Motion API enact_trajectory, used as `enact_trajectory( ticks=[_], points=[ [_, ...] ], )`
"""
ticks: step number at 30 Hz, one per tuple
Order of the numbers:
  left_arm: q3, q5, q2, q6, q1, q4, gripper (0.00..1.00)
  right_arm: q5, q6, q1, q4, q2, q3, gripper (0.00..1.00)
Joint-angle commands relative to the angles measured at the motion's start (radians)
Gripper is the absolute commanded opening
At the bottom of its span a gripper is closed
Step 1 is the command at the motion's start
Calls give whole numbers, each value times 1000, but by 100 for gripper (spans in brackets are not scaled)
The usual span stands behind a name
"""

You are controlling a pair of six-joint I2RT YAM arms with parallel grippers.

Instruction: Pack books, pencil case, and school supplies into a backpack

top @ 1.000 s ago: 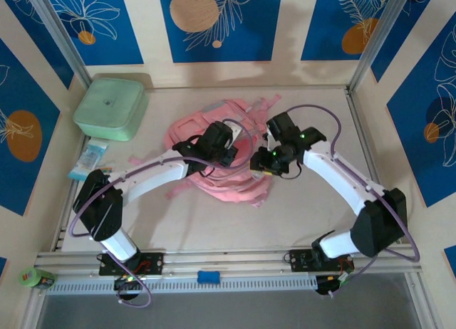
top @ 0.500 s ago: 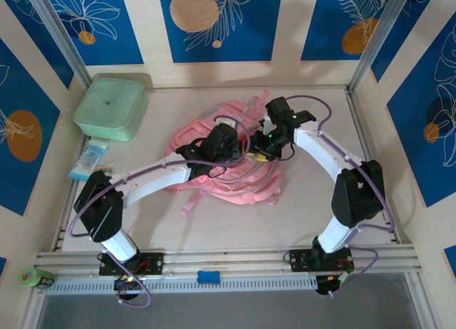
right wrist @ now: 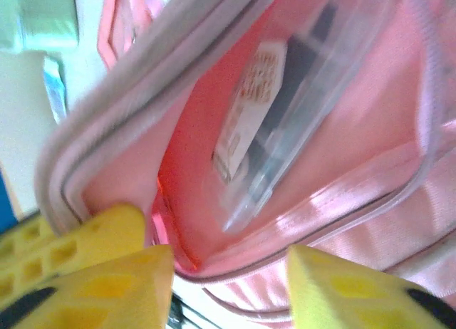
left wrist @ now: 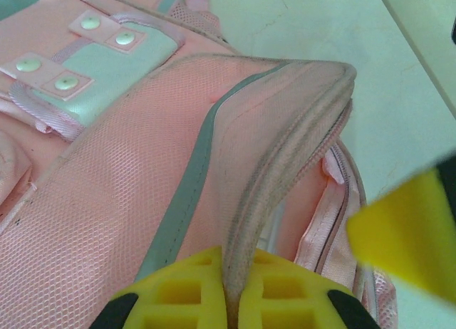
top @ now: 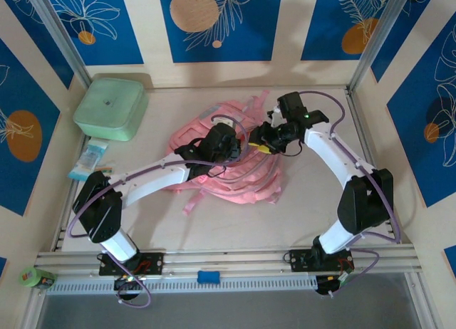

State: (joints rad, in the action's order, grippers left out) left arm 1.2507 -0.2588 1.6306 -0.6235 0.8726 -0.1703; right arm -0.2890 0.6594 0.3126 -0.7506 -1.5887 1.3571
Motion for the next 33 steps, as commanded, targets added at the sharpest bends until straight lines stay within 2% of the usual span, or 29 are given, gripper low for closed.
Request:
enact_trajectory(
  ticks=[1,6,11,14,18,20,21,23,24,27,30,33],
  points=[
    [38,12,-17,-19,-3,89,0,-15,17,-18,70,-61,23,38],
    [27,12,-21,-22,-3,100,0,26,52,-8,137,-166,53,22],
    [27,12,-16,-21,-3,103,0,-9,64,61,215,-217,78,14],
    [37,0,-11,-17,-6,92,0,-18,55,69,194,-190,80,13],
    [42,8,-10,-10,-12,74,0,-28,39,23,188,-79,3,20],
    [46,31,-4,-10,-15,63,1,-8,-6,4,112,-43,-7,24],
    [45,48,1,-8,-15,64,4,29,-24,1,76,-24,-13,24],
    [49,124,14,28,-20,77,23,106,-48,-1,39,42,-61,26],
    [60,171,19,53,-28,66,28,125,-52,-1,33,71,-90,29],
    [80,301,-14,57,-64,-6,40,192,-56,12,-15,147,-151,35],
    [-37,437,-119,30,-82,116,51,298,-44,57,-51,224,-200,41],
    [-149,455,-215,-24,-125,129,58,403,-6,144,-73,284,-242,49]
  ],
)
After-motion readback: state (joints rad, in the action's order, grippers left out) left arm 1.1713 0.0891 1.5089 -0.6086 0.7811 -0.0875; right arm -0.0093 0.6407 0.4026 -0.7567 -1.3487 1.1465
